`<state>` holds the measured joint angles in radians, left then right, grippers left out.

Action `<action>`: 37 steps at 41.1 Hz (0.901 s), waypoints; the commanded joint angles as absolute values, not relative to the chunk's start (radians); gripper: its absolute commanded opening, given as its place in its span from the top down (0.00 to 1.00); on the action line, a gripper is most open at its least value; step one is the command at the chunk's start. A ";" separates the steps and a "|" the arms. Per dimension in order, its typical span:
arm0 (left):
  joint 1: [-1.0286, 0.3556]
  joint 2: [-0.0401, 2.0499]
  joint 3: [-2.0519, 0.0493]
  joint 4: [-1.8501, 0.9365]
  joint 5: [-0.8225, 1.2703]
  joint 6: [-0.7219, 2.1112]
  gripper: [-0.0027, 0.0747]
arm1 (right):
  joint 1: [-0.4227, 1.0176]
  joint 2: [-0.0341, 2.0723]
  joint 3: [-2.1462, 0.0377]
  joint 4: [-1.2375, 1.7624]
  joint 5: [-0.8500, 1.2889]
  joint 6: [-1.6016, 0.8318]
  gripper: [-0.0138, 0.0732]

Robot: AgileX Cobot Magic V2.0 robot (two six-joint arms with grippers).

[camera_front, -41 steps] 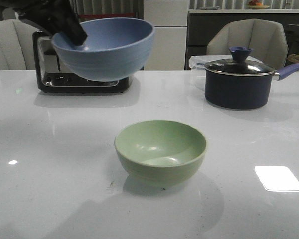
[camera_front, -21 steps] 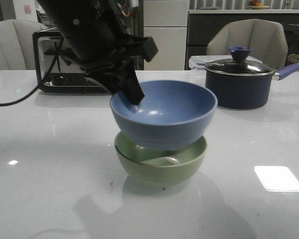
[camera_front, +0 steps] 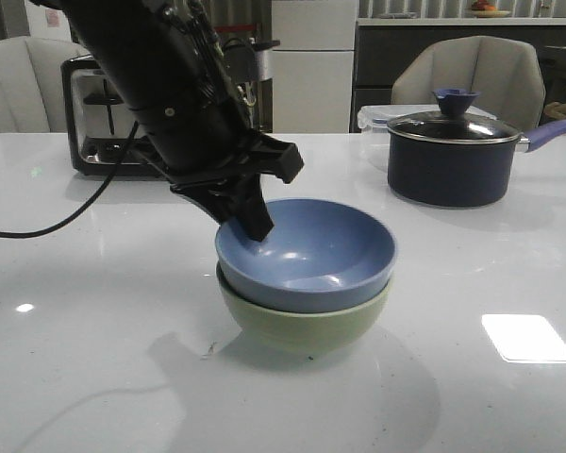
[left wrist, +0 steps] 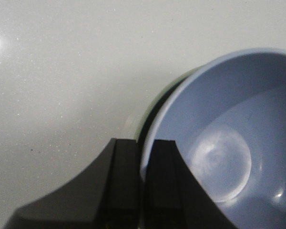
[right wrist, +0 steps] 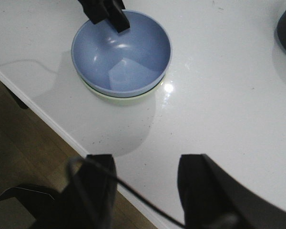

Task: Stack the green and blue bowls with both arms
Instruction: 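Open the left gripper and withdraw it upward from the bowls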

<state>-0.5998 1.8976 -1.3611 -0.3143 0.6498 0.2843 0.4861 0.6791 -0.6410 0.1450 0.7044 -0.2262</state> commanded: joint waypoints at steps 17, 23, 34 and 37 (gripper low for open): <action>-0.598 1.731 -1.398 -0.311 0.662 0.284 0.35 | 0.485 0.676 -0.668 0.141 0.644 -0.238 0.35; -0.598 1.589 -1.379 -0.291 0.717 0.284 0.38 | 0.485 0.676 -0.668 0.141 0.644 -0.238 0.35; -0.604 1.303 -1.206 -0.271 0.722 0.284 0.38 | 0.485 0.676 -0.668 0.141 0.644 -0.238 0.35; -0.604 1.219 -1.138 -0.255 0.729 0.284 0.38 | 0.485 0.676 -0.668 0.141 0.644 -0.238 0.35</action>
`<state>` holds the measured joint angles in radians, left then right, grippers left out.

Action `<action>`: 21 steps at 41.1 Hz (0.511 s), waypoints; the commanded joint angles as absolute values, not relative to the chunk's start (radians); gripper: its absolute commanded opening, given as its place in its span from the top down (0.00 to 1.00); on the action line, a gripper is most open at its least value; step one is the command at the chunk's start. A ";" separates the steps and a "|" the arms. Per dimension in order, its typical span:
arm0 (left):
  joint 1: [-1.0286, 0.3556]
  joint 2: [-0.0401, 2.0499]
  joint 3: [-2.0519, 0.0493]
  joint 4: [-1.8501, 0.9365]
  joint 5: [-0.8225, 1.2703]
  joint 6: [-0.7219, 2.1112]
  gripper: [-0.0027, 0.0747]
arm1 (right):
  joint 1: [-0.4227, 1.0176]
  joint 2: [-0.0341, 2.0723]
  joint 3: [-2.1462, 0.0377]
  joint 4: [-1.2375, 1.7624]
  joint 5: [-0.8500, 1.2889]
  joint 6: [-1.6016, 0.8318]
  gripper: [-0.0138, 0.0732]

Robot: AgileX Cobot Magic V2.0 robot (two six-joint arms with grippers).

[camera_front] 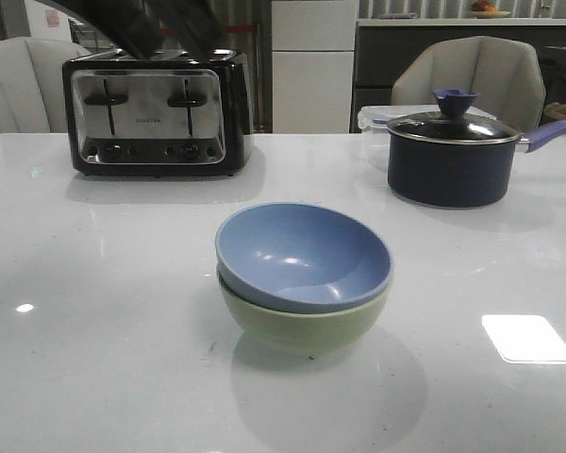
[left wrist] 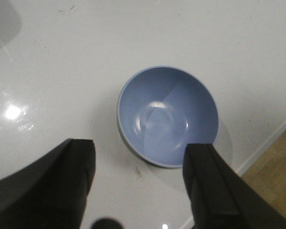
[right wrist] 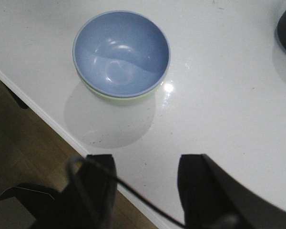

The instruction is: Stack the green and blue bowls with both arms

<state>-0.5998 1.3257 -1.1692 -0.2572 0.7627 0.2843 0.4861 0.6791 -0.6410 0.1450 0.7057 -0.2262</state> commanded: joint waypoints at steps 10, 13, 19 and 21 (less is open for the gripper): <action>-0.604 0.967 -0.943 -0.137 0.766 0.280 0.38 | 0.485 0.676 -0.668 0.141 0.643 -0.238 0.35; -0.604 0.907 -0.898 -0.104 0.766 0.260 0.38 | 0.485 0.676 -0.668 0.144 0.639 -0.238 0.35; -0.604 0.810 -0.829 -0.021 0.762 0.121 0.38 | 0.485 0.676 -0.668 0.175 0.647 -0.238 0.35; -0.604 0.787 -0.807 -0.008 0.758 0.089 0.38 | 0.485 0.676 -0.668 0.191 0.647 -0.238 0.35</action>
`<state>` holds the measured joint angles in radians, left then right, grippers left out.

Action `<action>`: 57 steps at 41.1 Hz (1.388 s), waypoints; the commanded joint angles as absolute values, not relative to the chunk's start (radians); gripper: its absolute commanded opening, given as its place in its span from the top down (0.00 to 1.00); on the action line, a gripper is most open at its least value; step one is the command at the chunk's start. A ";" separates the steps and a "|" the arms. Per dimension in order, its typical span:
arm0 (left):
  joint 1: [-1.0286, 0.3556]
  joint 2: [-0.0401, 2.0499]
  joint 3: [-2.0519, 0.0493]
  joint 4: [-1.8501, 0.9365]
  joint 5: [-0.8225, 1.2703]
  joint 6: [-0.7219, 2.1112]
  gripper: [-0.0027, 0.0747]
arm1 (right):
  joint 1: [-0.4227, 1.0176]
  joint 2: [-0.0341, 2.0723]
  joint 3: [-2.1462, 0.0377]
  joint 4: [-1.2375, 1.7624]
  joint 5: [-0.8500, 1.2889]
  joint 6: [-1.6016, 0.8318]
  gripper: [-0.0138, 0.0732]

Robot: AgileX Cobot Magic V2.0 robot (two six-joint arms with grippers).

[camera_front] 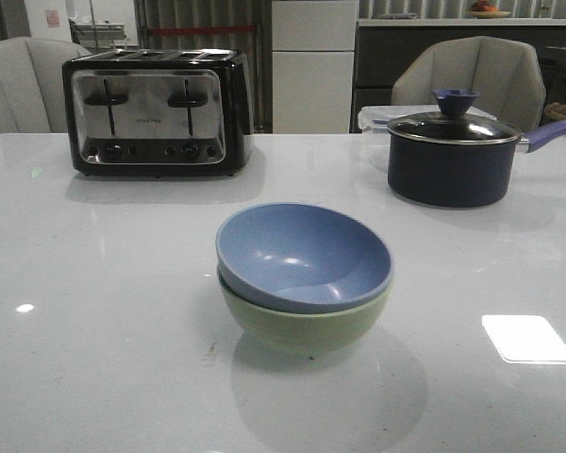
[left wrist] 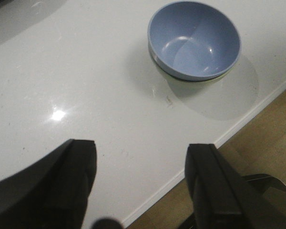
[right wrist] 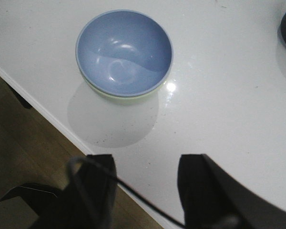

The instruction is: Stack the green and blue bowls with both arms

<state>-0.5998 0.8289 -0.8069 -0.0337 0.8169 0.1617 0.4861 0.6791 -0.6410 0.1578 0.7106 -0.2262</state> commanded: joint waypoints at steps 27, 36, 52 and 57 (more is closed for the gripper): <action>-0.604 0.756 -0.776 -0.009 0.754 0.090 0.85 | 0.485 0.676 -0.668 0.185 0.701 -0.238 0.81; -0.604 0.756 -0.776 -0.015 0.753 0.090 0.85 | 0.485 0.676 -0.668 0.186 0.701 -0.238 0.81; -0.598 0.728 -0.769 -0.015 0.745 0.090 0.85 | 0.485 0.676 -0.668 0.186 0.701 -0.238 0.81; -0.518 0.641 -0.743 -0.024 0.725 0.093 0.85 | 0.485 0.676 -0.668 0.186 0.701 -0.238 0.81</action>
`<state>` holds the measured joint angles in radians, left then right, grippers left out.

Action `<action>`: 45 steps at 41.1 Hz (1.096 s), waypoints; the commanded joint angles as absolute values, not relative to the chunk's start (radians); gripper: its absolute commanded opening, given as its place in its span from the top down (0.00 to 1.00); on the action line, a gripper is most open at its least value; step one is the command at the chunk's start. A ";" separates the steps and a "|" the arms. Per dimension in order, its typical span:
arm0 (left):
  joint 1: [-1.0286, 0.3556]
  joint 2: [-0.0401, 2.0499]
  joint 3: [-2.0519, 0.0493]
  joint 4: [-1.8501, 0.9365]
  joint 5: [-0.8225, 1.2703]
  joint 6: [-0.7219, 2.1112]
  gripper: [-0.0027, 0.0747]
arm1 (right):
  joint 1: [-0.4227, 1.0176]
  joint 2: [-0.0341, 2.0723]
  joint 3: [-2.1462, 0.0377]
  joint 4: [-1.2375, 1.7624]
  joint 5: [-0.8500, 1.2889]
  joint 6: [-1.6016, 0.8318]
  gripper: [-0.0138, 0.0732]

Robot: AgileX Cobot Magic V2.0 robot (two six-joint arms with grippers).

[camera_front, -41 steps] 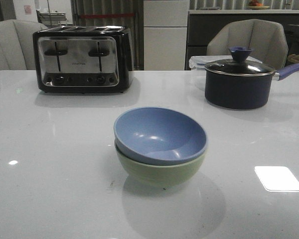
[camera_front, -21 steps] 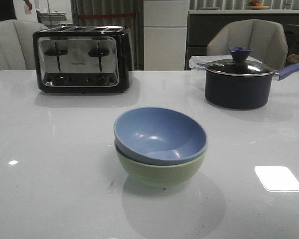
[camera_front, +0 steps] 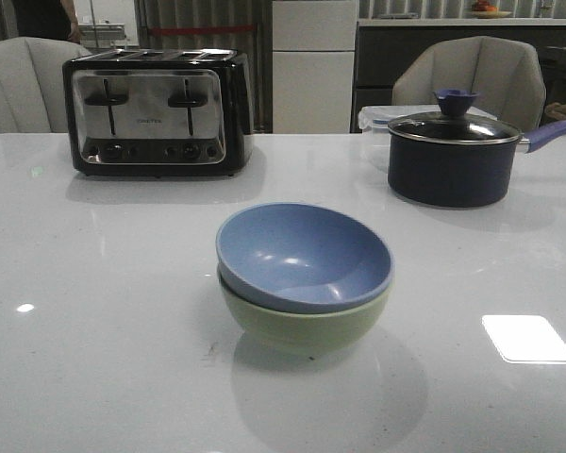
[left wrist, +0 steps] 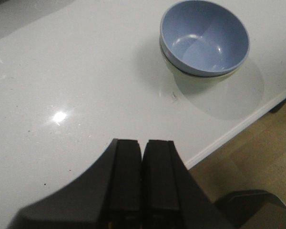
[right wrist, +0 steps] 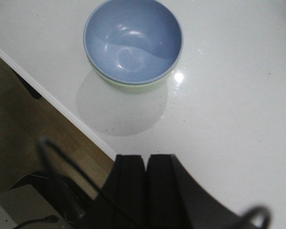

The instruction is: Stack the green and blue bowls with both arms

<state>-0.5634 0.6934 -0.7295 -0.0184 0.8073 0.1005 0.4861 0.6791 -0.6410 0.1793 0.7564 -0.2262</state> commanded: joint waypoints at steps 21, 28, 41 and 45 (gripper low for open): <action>-0.112 0.048 -0.162 -0.024 0.180 0.093 0.85 | 0.485 0.676 -0.668 0.186 0.701 -0.238 0.81; -0.092 -0.010 -0.037 -0.054 0.040 0.091 0.85 | 0.485 0.676 -0.668 0.186 0.701 -0.238 0.81; -0.068 -0.027 0.007 -0.064 -0.009 0.091 0.85 | 0.485 0.676 -0.668 0.186 0.702 -0.238 0.81; -0.074 -0.026 0.007 -0.064 -0.009 0.091 0.85 | 0.485 0.676 -0.668 0.186 0.702 -0.238 0.81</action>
